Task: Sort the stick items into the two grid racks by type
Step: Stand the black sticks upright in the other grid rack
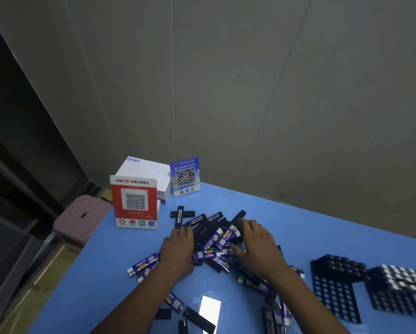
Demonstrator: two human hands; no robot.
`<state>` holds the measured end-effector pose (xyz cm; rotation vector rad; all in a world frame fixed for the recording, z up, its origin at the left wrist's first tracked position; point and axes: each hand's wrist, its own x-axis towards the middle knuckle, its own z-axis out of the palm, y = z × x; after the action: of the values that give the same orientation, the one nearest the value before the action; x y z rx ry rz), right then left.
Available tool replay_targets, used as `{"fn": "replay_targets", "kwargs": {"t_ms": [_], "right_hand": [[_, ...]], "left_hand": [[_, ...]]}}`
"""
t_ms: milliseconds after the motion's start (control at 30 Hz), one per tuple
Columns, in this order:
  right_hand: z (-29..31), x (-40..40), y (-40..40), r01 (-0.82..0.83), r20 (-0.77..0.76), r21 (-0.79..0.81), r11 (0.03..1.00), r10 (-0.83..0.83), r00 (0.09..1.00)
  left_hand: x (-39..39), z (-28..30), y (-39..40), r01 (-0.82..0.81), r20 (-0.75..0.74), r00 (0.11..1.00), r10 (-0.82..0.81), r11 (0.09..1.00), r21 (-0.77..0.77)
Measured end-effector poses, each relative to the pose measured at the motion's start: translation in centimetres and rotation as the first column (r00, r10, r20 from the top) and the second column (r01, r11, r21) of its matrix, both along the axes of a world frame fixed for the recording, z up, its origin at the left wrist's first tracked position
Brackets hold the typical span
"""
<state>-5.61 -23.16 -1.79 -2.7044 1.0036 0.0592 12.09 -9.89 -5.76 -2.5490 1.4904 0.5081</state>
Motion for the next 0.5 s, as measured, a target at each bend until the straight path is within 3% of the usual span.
{"fn": "replay_targets", "kwargs": {"t_ms": [500], "right_hand": [[0.4,-0.8,0.3,0.027,-0.015,0.009,1.000,-0.027,1.000]], "left_hand": [[0.2,0.7,1.0,-0.053,-0.136,0.990,0.037,0.991,-0.123]]}}
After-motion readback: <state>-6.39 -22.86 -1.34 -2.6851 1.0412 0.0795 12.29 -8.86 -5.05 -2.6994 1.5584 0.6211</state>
